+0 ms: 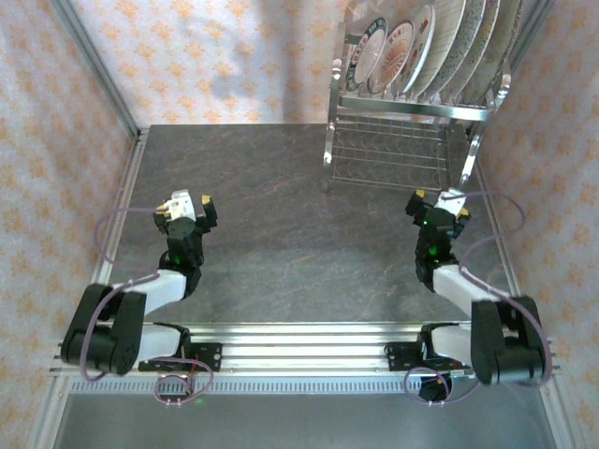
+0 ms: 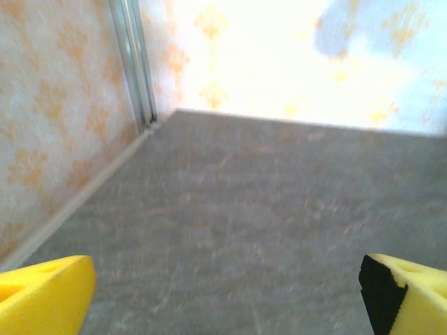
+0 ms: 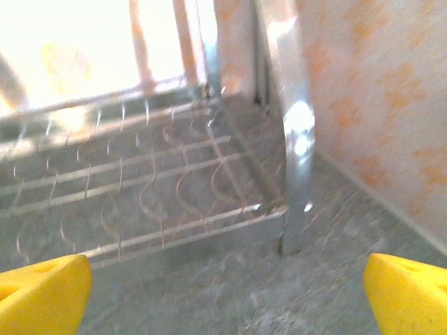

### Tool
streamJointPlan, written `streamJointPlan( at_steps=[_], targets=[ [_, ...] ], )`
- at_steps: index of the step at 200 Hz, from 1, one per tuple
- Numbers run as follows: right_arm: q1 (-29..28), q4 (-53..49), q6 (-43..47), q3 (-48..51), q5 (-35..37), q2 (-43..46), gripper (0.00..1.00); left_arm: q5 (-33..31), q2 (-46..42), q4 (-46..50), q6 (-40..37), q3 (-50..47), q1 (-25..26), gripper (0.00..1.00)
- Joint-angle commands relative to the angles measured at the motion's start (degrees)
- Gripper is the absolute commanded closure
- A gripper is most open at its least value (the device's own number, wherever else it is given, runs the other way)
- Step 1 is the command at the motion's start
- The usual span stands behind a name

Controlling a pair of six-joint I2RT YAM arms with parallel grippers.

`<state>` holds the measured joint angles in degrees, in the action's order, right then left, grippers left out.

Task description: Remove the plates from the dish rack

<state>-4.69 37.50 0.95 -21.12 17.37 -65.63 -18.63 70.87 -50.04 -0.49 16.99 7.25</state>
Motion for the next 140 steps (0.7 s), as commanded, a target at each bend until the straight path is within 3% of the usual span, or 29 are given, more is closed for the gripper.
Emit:
streamJointPlan(
  at_steps=[1,31,50,67,79,86,102,114,140],
  targets=[
    [-0.5,-9.65,-1.73,-1.84,10.21,8.35,0.01,-5.32,-6.1,4.97,0.23,2.33,0.75,0.01],
    [-0.61,-26.58,-1.5,-12.25,15.11,20.79,0.01,-7.34,-13.31,12.97,2.07,9.61,2.74,0.01],
    [-0.67,-44.07,-2.15,-29.25,15.5,22.07,0.01,-9.17,-16.68,17.17,0.48,17.51,5.39,0.01],
    [-0.13,-63.0,-14.32,-47.67,18.07,17.93,0.01,-12.82,-16.49,30.31,4.52,31.01,7.66,0.01],
    [0.38,-77.53,-22.53,-60.32,14.78,14.67,0.01,-6.16,-15.83,55.02,13.85,45.43,7.54,0.01],
    [0.69,-81.37,-25.62,-64.09,14.66,13.74,0.01,-3.19,-15.13,63.87,17.17,51.49,7.54,0.01],
    [2.05,-81.25,-22.84,-69.65,6.41,12.14,0.01,-4.49,-15.5,59.63,28.08,51.28,6.77,0.01],
    [2.05,-86.3,-22.56,-76.97,4.13,8.23,0.01,0.17,-15.52,58.78,34.25,52.53,5.21,0.01],
    [2.05,-98.1,-20.14,-92.17,6.3,-1.21,0.01,10.29,-7.02,74.55,35.38,68.91,5.69,0.01]
  ],
)
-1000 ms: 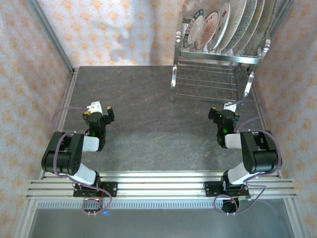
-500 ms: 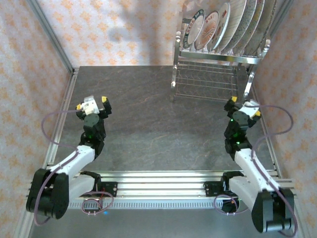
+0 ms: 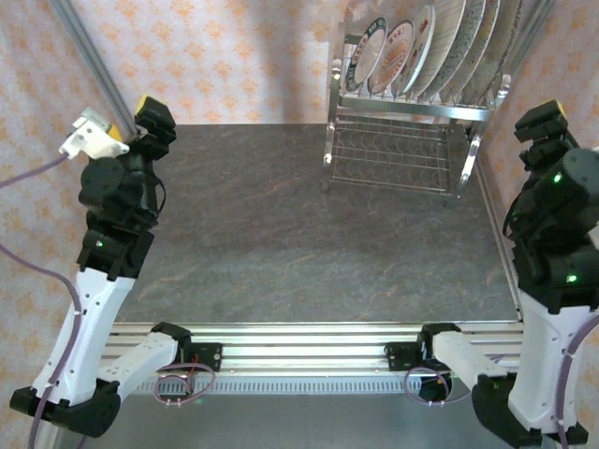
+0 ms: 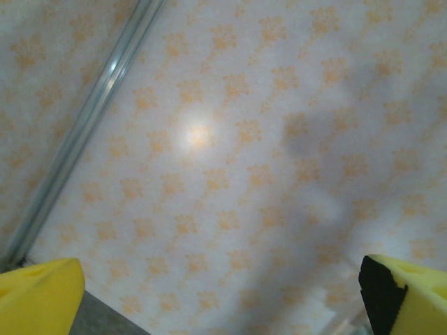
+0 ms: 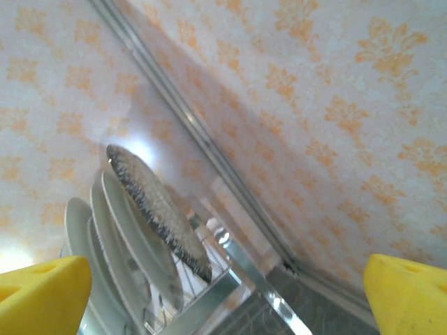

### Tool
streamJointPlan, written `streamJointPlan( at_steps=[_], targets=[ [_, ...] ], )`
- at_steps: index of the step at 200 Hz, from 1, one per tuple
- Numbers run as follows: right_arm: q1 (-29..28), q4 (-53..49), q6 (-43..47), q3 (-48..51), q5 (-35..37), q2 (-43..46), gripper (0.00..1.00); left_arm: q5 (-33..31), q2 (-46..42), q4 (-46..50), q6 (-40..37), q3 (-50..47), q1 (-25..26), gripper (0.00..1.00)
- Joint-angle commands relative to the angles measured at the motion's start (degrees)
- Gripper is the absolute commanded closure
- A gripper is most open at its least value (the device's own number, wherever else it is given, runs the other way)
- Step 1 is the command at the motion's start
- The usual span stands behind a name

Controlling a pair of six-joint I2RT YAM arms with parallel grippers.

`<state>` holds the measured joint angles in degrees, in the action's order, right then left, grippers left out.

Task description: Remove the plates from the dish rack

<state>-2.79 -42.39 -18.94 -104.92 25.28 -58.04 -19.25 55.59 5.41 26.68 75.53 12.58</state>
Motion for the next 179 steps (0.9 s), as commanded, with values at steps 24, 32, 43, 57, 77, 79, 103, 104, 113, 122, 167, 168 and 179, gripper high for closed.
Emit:
streamJointPlan(
  at_steps=[24,32,43,57,77,79,103,104,113,122,167,168,179],
  targets=[
    [0.15,-19.16,2.69,-13.41,-0.55,-13.14,0.01,12.36,9.96,20.14,7.08,13.86,3.31,0.01],
    [0.15,-19.69,3.57,-15.15,-0.53,-14.75,0.01,12.35,9.51,18.63,6.84,13.51,4.07,0.01],
    [0.17,-20.26,4.76,-17.29,-0.73,-16.84,0.01,11.81,9.44,17.9,5.19,14.03,5.49,0.01],
    [0.23,-19.3,7.31,-18.19,-2.25,-18.49,0.01,10.82,10.16,18.16,0.05,15.6,8.14,0.01],
    [0.41,-15.77,11.57,-17.04,-4.97,-19.21,0.01,9.11,10.51,16.5,-4.9,15.53,11.44,0.01],
    [0.41,-15.08,12.22,-16.62,-5.43,-19.21,0.01,8.76,10.5,16.35,-4.73,15.42,11.66,0.01],
    [0.96,-8.77,18.9,-14.52,-7.73,-19.7,0.02,10.21,11.52,16.21,0.12,15.65,12.18,0.01],
    [0.99,-8.59,19.01,-14.43,-7.8,-19.77,0.02,10.6,11.63,16.3,0.13,15.81,12.2,0.01],
    [1.41,-6.92,21.39,-14.22,-8.39,-20.33,0.03,14.39,12.65,17.19,-0.07,17.12,12.17,0.01],
    [1.74,-5.05,23.72,-13.47,-9.28,-20.77,0.05,17.65,13.59,17.69,-0.48,18.24,12.4,0.01],
    [10.46,-0.24,23.15,-12.6,-28.93,-23.27,0.13,25.02,15.24,18.71,-0.91,20.98,13.08,0.01],
    [10.58,-0.24,23.24,-12.64,-29.34,-23.4,0.13,25.25,15.24,18.6,-0.92,20.98,13.08,0.01],
    [11.08,0.03,24.47,-12.85,-33.13,-24.27,0.15,27.79,15.08,17.46,-1.39,20.57,13.22,0.01]
  ],
)
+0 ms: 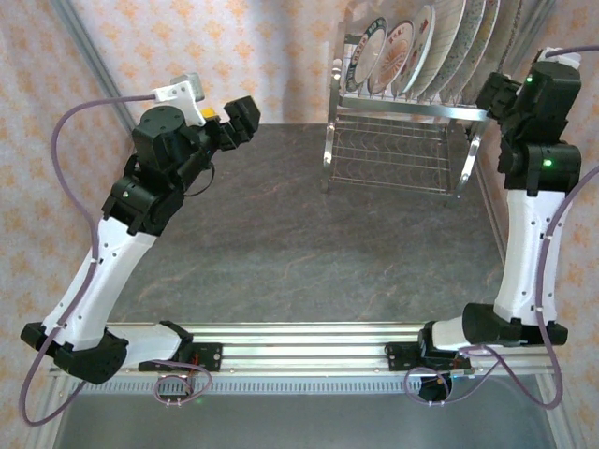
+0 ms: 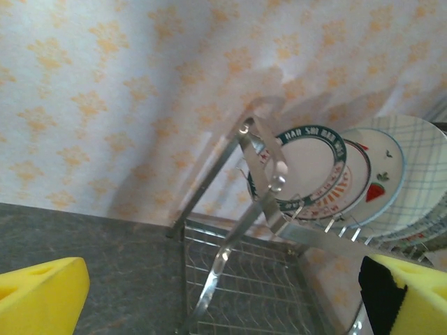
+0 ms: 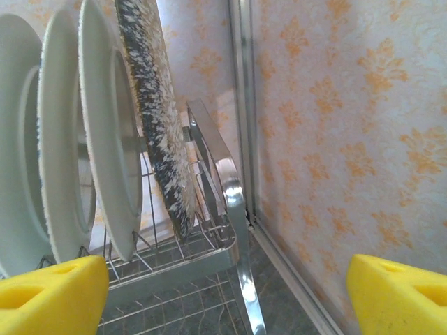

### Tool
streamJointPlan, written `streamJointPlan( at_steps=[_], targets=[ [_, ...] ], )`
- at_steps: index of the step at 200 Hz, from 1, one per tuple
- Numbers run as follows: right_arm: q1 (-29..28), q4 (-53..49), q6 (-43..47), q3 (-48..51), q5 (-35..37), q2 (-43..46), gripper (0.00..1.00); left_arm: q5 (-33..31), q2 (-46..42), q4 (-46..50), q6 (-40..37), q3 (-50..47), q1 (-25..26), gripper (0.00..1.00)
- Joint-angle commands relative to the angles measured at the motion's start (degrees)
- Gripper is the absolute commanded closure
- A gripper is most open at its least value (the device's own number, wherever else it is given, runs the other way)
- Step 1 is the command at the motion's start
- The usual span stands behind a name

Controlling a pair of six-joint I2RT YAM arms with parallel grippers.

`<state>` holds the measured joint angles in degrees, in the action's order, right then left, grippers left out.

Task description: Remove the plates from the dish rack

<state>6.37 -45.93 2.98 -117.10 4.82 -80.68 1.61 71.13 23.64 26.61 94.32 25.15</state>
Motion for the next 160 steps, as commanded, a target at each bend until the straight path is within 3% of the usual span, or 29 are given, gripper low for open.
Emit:
streamJointPlan(
  at_steps=[1,52,96,160],
  targets=[
    [1.95,3.61,2.64,-0.63,-12.88,-1.69,0.15,7.15,-0.47,-0.91,-1.36,1.76,0.63,0.01],
    [5.66,10.75,4.15,4.3,-17.57,-2.32,0.17,11.59,-1.58,-4.38,-1.17,0.15,1.33,0.01],
    [6.47,11.55,4.51,1.1,-19.68,-5.4,0.21,13.11,-1.23,-5.08,-1.73,1.29,1.52,0.01],
    [6.49,11.38,5.04,-4.44,-16.24,-10.27,0.3,14.91,-0.91,-8.55,-1.04,2.31,1.54,0.01]
  ],
)
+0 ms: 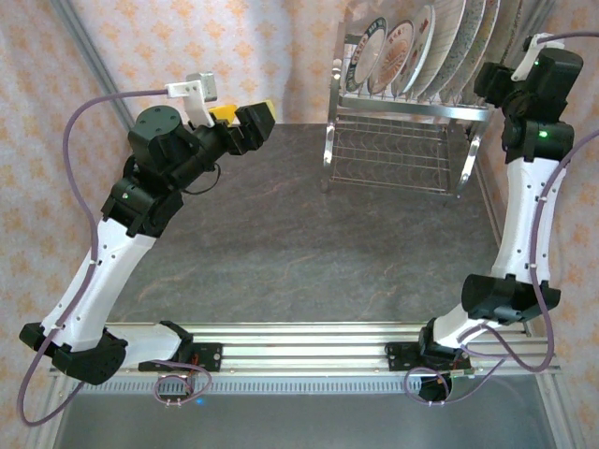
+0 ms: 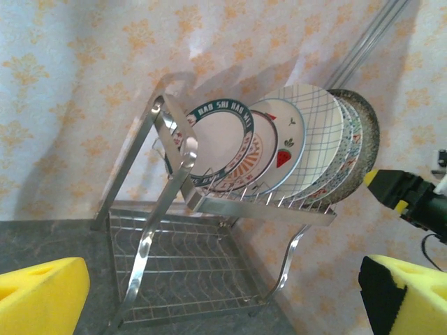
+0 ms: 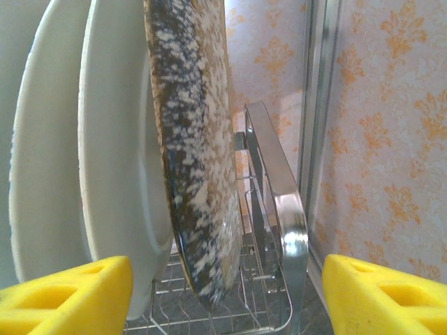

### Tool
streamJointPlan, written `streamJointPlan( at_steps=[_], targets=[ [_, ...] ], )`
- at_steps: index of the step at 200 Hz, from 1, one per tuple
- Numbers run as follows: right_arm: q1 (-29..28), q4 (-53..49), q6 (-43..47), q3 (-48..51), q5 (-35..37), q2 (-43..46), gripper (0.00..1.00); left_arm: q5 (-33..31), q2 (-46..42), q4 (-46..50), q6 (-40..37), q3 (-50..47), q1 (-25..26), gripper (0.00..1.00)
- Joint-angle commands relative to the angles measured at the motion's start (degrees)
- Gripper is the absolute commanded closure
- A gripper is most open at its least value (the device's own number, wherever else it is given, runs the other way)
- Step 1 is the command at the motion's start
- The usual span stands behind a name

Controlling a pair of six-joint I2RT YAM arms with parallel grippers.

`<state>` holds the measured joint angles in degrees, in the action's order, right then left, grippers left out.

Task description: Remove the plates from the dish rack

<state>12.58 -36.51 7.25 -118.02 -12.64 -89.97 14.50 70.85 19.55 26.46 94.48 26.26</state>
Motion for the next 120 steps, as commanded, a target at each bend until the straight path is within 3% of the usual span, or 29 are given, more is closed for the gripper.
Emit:
streamJointPlan(
  at_steps=[1,120],
  targets=[
    [0.31,1.96,0.76,-3.61,1.26,-1.03,0.3,2.02,-0.58,-4.49,-0.93,2.18,0.44,0.01],
    [0.33,1.32,-0.81,-11.74,2.58,-8.32,0.43,2.91,-1.37,-10.31,0.0,3.95,0.47,0.01]
  ],
)
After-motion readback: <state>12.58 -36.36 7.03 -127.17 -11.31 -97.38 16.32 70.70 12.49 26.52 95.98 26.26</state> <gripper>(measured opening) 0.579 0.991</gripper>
